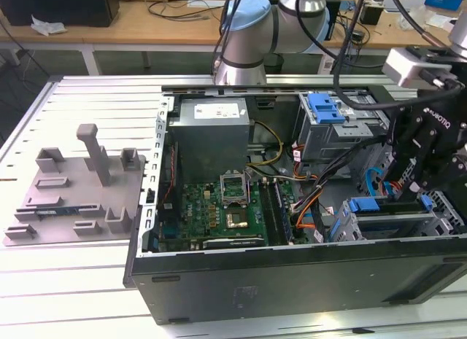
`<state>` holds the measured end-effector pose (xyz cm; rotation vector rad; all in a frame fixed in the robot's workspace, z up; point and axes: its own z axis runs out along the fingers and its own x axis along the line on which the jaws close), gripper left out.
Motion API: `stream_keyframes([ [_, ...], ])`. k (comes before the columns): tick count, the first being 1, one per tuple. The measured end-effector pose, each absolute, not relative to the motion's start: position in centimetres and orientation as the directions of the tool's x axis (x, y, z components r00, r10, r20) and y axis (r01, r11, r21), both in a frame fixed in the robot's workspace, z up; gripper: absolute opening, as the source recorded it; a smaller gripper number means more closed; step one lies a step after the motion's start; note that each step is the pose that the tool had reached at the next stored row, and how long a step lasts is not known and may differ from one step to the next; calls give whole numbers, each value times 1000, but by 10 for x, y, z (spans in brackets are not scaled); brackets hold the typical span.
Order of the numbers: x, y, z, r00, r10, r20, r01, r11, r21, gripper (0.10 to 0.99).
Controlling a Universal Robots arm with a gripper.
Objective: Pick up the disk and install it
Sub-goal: 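Insert the second disk wire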
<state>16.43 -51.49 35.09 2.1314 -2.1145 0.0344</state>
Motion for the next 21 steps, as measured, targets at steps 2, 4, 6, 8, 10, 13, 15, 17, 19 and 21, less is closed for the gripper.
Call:
stream_keyframes([
  [2, 163, -511, 352, 15, -991, 137, -997, -4, 82, 420],
  [4, 161, -507, 353, 17, -987, 158, -997, -4, 83, 420],
  [6, 158, -503, 353, 18, -984, 175, -997, -3, 83, 420],
  [8, 155, -500, 353, 18, -982, 188, -997, -2, 83, 420],
  [10, 150, -496, 353, 18, -979, 203, -997, -1, 83, 408],
  [13, 142, -490, 353, 18, -976, 218, -997, 0, 81, 212],
  [15, 137, -489, 354, 17, -975, 223, -997, 0, 78, 106],
  [17, 134, -488, 354, 16, -974, 226, -997, 1, 74, 106],
  [19, 131, -487, 354, 16, -973, 230, -997, 1, 72, 106],
  [21, 131, -487, 354, 16, -973, 230, -997, 1, 72, 106],
])
